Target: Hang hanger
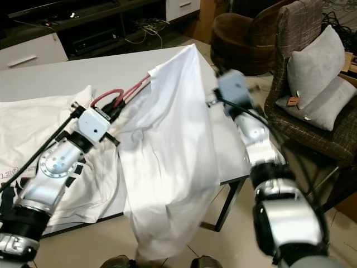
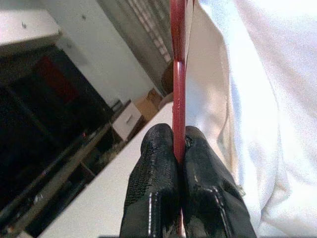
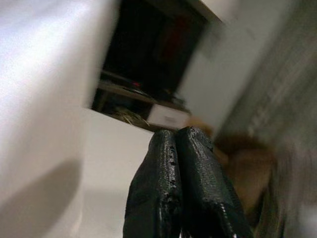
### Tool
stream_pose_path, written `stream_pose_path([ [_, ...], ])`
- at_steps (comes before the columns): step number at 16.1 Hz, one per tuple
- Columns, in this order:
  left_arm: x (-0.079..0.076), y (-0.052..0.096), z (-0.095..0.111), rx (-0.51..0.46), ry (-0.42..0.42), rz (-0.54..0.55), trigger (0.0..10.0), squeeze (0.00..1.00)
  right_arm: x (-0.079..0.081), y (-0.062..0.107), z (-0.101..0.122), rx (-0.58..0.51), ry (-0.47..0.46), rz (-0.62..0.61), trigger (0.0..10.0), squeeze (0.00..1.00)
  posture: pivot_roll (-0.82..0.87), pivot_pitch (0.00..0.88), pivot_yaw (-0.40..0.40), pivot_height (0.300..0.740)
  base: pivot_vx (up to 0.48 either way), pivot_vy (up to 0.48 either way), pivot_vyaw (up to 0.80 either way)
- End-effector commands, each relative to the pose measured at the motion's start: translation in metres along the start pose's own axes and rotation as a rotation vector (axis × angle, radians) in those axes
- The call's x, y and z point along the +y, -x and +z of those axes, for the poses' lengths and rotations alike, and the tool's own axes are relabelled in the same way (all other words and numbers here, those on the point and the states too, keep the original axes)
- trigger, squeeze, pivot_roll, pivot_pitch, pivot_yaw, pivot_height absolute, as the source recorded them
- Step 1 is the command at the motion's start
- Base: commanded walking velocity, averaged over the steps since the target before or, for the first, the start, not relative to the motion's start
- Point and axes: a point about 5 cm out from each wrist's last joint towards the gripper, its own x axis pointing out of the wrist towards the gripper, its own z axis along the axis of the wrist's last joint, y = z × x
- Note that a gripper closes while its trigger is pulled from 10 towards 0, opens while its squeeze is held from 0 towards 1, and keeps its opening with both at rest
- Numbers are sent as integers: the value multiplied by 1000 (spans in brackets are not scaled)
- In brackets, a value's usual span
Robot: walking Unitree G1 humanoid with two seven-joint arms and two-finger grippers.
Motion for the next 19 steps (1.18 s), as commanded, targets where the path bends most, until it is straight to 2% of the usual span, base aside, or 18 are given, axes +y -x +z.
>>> stream_pose_path([
  [1,1,-1,4,-7,16,26,10000,0,-9,5,-1,-12,-85,-94,10000,0,-13,0,67,736,0,0,0],
  [2,-3,-1,4,-1,32,22,10000,0,-9,13,-2,-36,-137,-130,10000,0,-21,0,77,736,0,0,0],
  [5,-7,0,4,11,60,10,10000,0,3,33,7,-124,-125,-33,10000,0,-44,0,99,736,0,0,0],
  [7,-6,0,6,10,83,53,10000,0,16,47,6,-124,-123,47,10000,0,-50,0,102,736,0,0,0],
  [10,-12,2,5,27,164,137,10000,0,47,66,3,-107,-144,140,10000,0,-49,0,94,736,0,0,0],
  [12,-24,2,8,25,175,123,10000,0,62,63,11,-114,-141,213,10000,0,-46,0,87,736,0,0,0],
  [15,-29,0,11,23,188,122,10000,0,62,49,21,-146,-71,241,10000,0,-41,0,80,736,0,0,0],
  [16,-29,-1,12,24,193,131,10000,0,63,42,26,-158,-8,286,10000,0,-36,0,74,736,0,0,0],
  [19,-30,0,13,27,198,141,10000,0,74,31,28,-151,81,359,10000,0,-29,0,65,736,0,0,0],
])
